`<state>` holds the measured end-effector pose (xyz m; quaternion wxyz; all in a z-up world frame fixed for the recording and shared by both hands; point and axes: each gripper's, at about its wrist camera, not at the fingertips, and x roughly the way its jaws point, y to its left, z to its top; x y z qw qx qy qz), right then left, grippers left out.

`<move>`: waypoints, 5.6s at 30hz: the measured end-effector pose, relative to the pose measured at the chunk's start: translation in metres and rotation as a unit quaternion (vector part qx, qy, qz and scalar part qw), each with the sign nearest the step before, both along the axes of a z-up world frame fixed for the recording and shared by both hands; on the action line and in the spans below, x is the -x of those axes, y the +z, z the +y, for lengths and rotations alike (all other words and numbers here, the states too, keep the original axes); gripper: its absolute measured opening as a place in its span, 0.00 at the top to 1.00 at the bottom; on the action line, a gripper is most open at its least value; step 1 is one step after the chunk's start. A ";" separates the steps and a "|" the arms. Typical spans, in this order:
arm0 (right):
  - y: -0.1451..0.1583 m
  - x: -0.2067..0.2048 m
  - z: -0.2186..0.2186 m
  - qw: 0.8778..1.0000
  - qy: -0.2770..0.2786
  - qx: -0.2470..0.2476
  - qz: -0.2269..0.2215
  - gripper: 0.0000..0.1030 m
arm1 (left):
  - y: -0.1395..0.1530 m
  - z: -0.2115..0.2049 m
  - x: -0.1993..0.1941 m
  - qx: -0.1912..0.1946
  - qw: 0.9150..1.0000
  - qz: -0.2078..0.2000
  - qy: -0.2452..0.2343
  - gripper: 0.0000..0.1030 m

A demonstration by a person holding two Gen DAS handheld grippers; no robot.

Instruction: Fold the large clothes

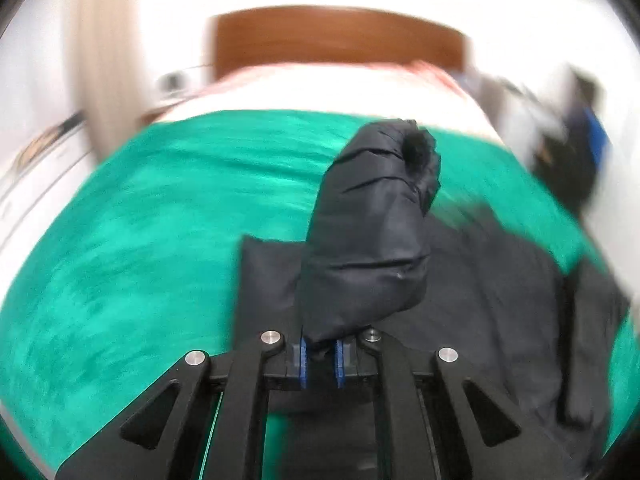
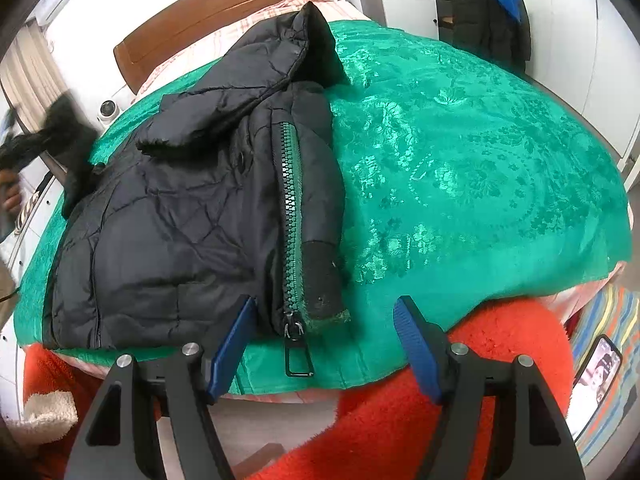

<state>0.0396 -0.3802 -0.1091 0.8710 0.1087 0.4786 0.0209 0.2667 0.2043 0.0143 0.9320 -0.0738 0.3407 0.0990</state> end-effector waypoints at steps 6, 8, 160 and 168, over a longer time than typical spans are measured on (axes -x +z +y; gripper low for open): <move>0.007 0.003 0.005 1.000 0.003 0.008 -0.009 0.31 | -0.036 0.175 0.097 0.007 0.970 0.024 0.241 0.93; 0.012 0.003 0.005 1.000 0.005 0.009 -0.014 0.31 | -0.065 0.205 0.120 0.014 0.957 0.047 0.284 0.93; 0.042 0.013 -0.005 0.997 -0.060 -0.020 -0.053 0.27 | -0.091 -0.084 0.222 0.032 0.995 0.061 -0.072 0.03; 0.050 0.015 -0.011 0.993 -0.076 0.012 -0.092 0.19 | -0.081 -0.048 0.207 0.038 0.999 0.010 0.026 0.01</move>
